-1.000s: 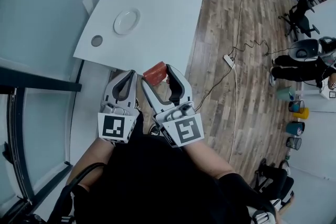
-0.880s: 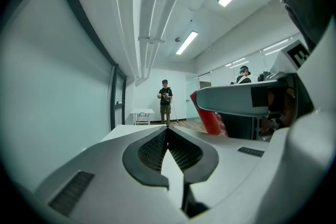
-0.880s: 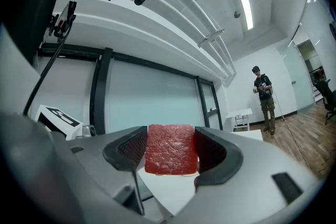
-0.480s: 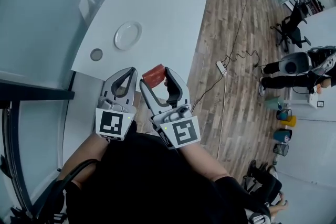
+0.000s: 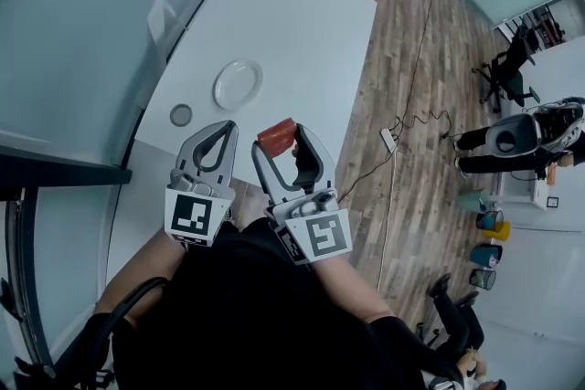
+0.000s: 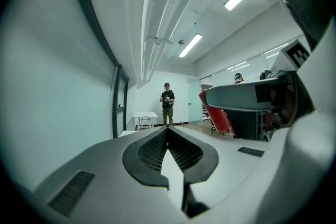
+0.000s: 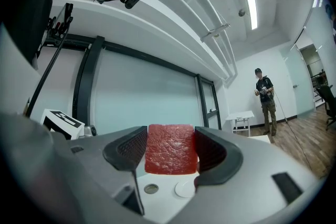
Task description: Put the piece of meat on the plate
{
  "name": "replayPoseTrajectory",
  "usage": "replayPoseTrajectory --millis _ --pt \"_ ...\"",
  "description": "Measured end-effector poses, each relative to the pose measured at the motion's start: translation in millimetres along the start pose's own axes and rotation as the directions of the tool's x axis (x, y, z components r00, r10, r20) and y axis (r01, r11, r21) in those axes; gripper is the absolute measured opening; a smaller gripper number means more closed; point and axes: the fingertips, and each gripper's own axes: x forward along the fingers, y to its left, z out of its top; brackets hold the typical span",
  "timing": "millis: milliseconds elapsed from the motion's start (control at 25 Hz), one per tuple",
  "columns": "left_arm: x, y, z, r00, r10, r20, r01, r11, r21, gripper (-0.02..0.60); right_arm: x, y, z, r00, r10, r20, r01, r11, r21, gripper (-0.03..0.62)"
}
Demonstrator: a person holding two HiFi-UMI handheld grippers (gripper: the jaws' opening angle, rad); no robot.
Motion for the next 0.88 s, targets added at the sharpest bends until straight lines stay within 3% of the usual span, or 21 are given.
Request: replayPoseTrajectory --millis 480,600,880 --pt "18.1 -2.2 1.0 0.999 0.039 -0.018 -0.039 0.999 0.019 0.002 14.9 -13.2 -0.2 0.999 0.05 -0.007 -0.05 0.998 0.025 0.288" --pt "28.8 1.2 5.1 0.998 0.063 -0.007 -0.063 0.998 0.024 0.003 19.9 -21.4 -4.5 0.995 0.08 -0.058 -0.08 0.997 -0.001 0.288" --pt "50.6 2.2 13.9 0.993 0.115 -0.024 -0.114 0.992 0.051 0.003 30.2 -46.9 6.2 0.992 0.128 -0.006 -0.128 0.991 0.025 0.288"
